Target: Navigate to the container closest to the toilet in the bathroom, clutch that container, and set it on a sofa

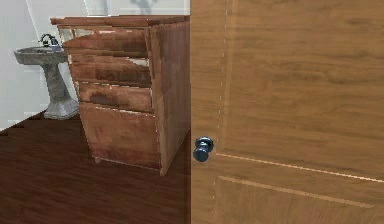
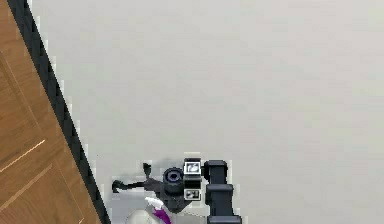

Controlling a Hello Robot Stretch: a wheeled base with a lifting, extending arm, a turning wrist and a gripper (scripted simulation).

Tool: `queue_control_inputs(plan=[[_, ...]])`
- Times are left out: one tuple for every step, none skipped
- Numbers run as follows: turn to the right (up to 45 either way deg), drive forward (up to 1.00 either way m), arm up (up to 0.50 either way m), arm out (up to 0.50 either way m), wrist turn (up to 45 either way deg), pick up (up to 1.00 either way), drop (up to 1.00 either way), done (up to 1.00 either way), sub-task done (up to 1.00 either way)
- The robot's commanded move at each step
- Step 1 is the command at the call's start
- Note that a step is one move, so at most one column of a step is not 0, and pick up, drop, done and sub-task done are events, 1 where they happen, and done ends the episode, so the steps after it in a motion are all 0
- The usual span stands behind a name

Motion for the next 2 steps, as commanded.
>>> queue_control_inputs(plan=[[0.0,0.00,0.00,0.00,24.0,0.00,0.00,0.00,0.00],[0.0,0.00,-0.30,0.00,0.0,0.00,0.00,0.00,0.00]])
